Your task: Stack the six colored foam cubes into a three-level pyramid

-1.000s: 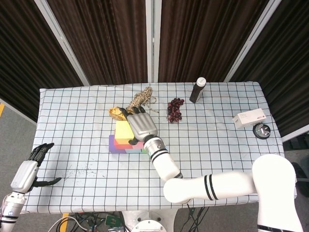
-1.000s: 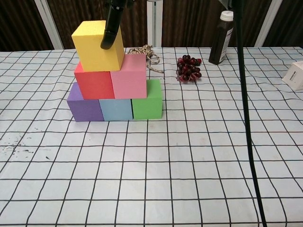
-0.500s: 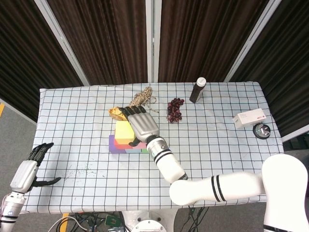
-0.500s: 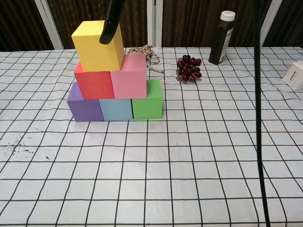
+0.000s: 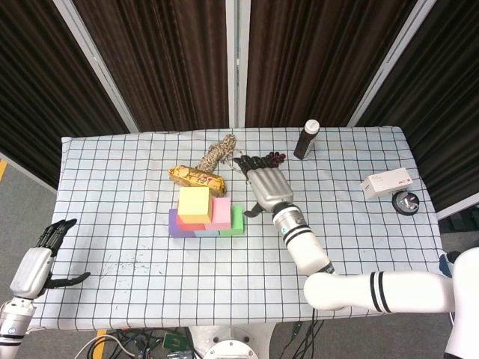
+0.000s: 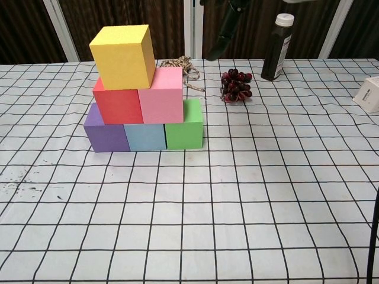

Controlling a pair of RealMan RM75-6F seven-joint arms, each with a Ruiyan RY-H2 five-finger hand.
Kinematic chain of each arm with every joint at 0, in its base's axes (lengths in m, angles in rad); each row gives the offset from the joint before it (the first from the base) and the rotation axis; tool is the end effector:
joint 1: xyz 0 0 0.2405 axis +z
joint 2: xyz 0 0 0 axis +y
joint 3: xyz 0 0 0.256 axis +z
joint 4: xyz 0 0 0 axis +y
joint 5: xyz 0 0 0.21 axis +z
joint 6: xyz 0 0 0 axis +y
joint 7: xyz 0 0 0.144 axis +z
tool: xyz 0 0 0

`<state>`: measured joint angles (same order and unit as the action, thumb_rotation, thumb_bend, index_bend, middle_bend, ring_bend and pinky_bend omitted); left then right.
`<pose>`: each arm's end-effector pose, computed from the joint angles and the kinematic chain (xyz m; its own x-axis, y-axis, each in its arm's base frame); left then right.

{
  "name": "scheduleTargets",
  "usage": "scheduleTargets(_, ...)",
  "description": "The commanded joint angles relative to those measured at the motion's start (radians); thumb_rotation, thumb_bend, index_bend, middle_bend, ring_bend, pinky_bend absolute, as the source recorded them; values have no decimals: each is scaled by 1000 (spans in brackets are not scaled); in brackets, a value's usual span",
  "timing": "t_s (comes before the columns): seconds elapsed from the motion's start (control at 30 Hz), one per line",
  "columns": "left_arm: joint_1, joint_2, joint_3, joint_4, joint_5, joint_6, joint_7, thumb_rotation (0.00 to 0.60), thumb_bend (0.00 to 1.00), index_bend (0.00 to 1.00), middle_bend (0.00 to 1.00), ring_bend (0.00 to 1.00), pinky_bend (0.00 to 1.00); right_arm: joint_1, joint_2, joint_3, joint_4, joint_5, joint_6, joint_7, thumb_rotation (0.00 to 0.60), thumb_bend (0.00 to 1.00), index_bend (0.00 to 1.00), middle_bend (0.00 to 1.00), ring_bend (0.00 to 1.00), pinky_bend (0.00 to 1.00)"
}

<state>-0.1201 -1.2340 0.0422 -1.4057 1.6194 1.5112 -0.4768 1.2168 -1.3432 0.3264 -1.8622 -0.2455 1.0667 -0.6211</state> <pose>-0.3240 0.1744 0.1246 0.0393 0.1112 0.9930 0.9921 -0.1227 -0.0256 -0.0022 -0.3700 0.0366 0.3173 -0.3775 0.8700 -0.9398 -0.2477 0.2353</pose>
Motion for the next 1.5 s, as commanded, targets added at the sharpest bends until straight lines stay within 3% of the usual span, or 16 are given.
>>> scheduleTargets(0.03,3,-8,-4,9,-2,7,9,600,0,27,76,0,0,-53,-72,-60,117,-85,-52,75,600,9,0,12,0,0)
scheduleTargets(0.3,8,-33,-9,35,-6,12,20,600,0,27,76,0,0,-114,-231,-119,347,-261,-102,183,600,12,0,0,0,0)
scheduleTargets(0.6,10,-38,-11,46,-11,10,10,600,0,27,76,0,0,-150,-352,-116,522,-337,-148,251,600,0,0,0,0,0)
scheduleTargets(1.5,5,-43,-10,59,-15,-9,0,600,0,27,76,0,0,-190,-470,-31,629,-407,-163,262,600,6,0,0,0,0)
